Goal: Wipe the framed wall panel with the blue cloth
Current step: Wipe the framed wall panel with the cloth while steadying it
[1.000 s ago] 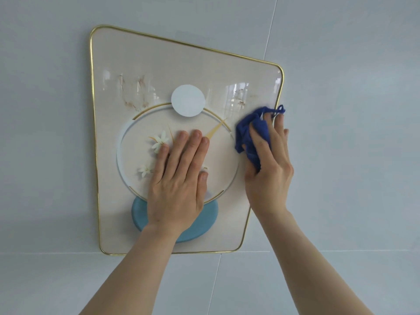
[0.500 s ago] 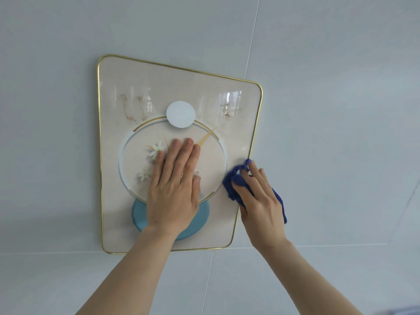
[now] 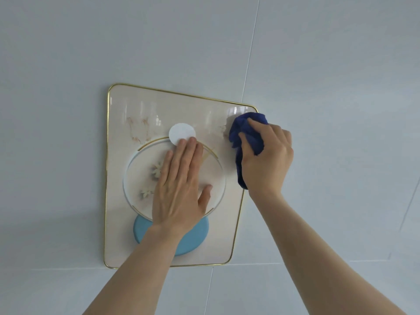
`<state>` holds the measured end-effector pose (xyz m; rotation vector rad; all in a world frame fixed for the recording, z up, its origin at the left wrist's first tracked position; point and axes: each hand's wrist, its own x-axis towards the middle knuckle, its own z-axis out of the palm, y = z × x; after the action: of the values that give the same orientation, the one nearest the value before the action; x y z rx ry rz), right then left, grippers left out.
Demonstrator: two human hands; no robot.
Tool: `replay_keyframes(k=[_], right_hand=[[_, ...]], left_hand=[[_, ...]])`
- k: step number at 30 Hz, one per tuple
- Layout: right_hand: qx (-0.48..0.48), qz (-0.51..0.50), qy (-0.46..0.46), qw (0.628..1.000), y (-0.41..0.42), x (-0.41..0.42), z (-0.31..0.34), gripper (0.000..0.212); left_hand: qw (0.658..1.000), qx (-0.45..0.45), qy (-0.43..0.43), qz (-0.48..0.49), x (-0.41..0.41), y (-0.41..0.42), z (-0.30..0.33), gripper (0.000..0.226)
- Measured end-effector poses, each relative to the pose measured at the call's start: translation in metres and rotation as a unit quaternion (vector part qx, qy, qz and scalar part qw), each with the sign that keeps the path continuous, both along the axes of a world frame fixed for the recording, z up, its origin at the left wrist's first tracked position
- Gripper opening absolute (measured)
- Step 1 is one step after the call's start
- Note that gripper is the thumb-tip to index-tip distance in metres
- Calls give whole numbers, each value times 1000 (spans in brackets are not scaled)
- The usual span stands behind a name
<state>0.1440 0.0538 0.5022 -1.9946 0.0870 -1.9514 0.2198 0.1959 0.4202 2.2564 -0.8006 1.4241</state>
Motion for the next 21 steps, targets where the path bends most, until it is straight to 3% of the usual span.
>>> replay_keyframes(k=[8,16,21], right_hand=[[-144,-21,33,989,2,43,-34,39],[-293,-59,39,953,-17,49,-14,35],[-211,-67,-17,975,-25,51,3,32]], left_hand=[[1000,-13,-7,-18,12,-3,-7,88],[1000,-13,-18,-19,20,-6,-11,88],[999,-19,-22,-24,20,-4,-12,89]])
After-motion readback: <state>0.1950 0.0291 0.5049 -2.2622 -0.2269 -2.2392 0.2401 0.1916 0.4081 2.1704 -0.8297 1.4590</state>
